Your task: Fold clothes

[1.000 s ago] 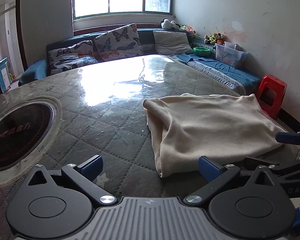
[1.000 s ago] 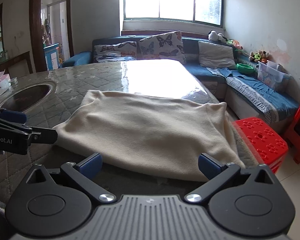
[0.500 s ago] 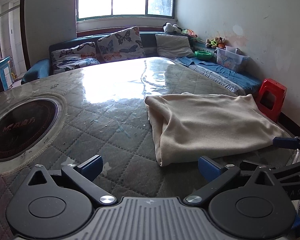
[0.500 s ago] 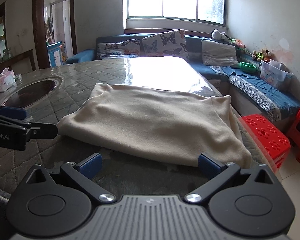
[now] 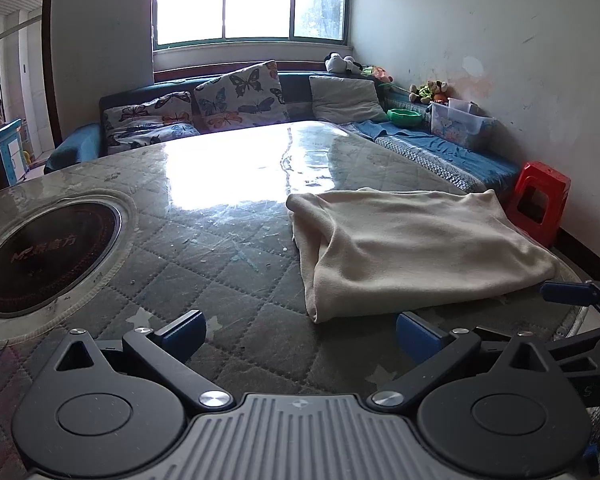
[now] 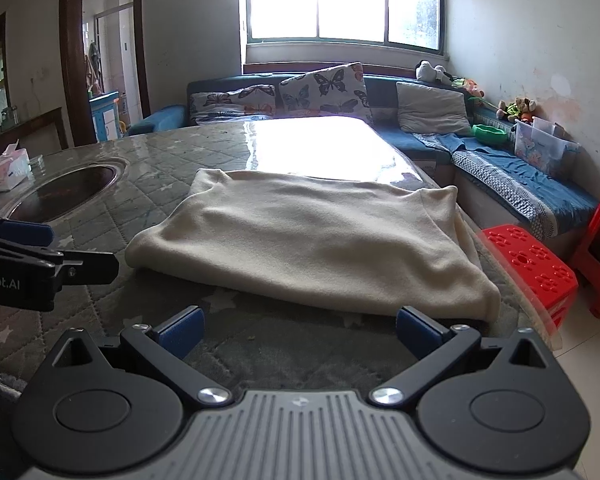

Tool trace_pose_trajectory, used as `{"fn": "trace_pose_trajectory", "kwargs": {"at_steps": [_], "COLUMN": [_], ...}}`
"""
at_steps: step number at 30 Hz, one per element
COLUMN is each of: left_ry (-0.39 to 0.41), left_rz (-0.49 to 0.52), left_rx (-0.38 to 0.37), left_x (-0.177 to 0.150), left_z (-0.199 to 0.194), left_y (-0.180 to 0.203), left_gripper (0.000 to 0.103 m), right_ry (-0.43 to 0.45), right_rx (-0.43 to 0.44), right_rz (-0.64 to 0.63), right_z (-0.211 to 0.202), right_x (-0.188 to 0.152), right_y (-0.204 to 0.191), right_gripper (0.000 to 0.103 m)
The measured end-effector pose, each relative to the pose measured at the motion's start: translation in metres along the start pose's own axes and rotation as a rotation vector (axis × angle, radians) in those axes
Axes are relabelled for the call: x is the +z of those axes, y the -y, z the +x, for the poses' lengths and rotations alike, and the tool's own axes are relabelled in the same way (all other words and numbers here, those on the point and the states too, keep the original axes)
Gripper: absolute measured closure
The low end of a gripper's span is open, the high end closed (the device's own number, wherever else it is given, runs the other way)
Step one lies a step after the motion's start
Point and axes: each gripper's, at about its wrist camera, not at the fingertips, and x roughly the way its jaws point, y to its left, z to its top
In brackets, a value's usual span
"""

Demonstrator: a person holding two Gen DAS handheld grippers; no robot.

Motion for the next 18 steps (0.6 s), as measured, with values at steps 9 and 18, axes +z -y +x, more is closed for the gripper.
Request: {"fn": "trace_pose_trajectory", "kwargs": {"at_steps": [9,18], "left_ry": [0.006,0.013], "left_rz": [0.002,0.0], "left_rx": [-0.001,-0.006], "left_x": [-0.002,-0.0026], "left_z": [-0.0037,-0.0056], "left_y": [0.0016,0.0018], "left_gripper": [0.0,0.0], "right_ry": [-0.003,-0.005], "right_rx": [-0.008,-0.009], "right_rz": [0.019,0.024], "right_z": [-0.0028,-0.0033], "right_x": [-0.0041,-0.005], "right_y": [-0.0001,-0.003], "right_gripper": [0.0,0.0]}}
